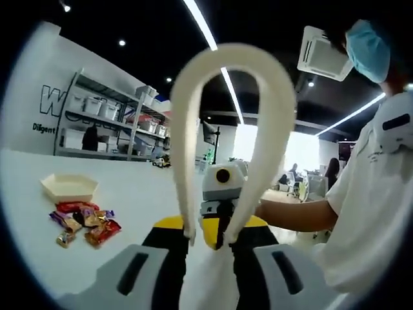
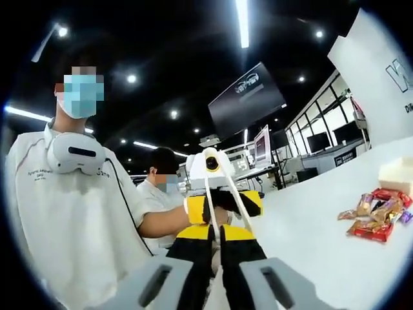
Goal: Place the target food into the container with the food tongs after gripping and lifting it, then release it inside without dropping or visibly crushing the food.
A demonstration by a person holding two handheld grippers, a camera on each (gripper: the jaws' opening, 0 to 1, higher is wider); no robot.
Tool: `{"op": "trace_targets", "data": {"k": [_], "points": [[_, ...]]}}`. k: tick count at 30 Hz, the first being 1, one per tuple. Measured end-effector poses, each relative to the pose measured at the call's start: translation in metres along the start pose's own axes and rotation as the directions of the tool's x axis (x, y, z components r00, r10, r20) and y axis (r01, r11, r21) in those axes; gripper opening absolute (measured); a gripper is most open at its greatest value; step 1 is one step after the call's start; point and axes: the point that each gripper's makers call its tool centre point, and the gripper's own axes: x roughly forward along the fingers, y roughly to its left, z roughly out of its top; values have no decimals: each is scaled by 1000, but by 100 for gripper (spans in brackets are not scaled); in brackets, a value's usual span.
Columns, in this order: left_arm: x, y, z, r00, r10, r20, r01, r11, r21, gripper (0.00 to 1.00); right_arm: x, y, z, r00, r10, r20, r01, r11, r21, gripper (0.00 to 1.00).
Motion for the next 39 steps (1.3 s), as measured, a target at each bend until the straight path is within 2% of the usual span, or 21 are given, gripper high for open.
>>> {"op": "trace_targets", "data": {"k": [2,5,6,11,13,15,17,20,21,23,26,29,31,34,36,37,38,39], "points": [[1,5,-3,1000,18,-13,-18,1000,-13,25,0,-4,-3,999,-31,-9,30,999,-36,0],[0,4,-4,1000,15,-11,-15,999,-41,25,-2,-6,-2,999,-44,-6,44,999,-11,1],[1,2,-4,1000,2,-10,-3,997,-82,25,-2,-6,-2,999,-47,-4,47,999,-3,3],[-1,10,2,999,28,26,-24,991,-132,25,-6,-9,-7,996,-77,-34,77,997,-15,1],[-1,14,5,998,51,36,-45,990,-134,25,-8,-11,-10,995,-91,-43,90,996,-18,0],[-5,28,9,992,117,51,-111,986,-123,25,-11,-13,-11,994,-105,-43,105,994,-5,0],[-9,37,11,987,153,54,-144,980,-138,25,-14,-17,-12,989,-138,-50,138,990,6,0],[-16,55,3,969,248,13,-246,964,-102,25,-21,-33,-17,967,-241,-88,239,970,-32,0],[-16,58,2,965,262,16,-259,961,-99,25,-24,-40,-16,955,-284,-85,280,958,-54,0],[-18,63,1,961,275,27,-268,952,-148,25,-28,-46,-18,939,-328,-103,322,944,-71,0],[-21,70,-1,953,302,35,-294,945,-145,23,-28,-47,-21,927,-355,-122,348,934,-75,0],[-26,82,-3,932,360,35,-356,931,-82,21,-30,-50,-25,909,-390,-146,382,921,-77,0],[-25,81,-5,935,354,29,-349,932,-99,21,-33,-53,-29,886,-430,-175,419,903,-98,0],[-26,84,-3,928,368,51,-363,928,-86,21,-35,-56,-35,850,-481,-215,458,877,-149,0],[-27,89,-3,921,387,50,-385,922,-40,21,-39,-59,-41,810,-531,-247,494,846,-201,0],[-28,91,-4,917,396,49,-395,918,-29,22,-43,-65,-43,770,-586,-252,535,809,-244,0],[-28,93,-6,915,402,39,-401,916,-18,22,-47,-69,-44,741,-621,-255,562,782,-270,0],[-28,95,-6,913,405,40,-405,914,-11,22,-50,-72,-47,705,-659,-262,582,749,-317,0]]}}
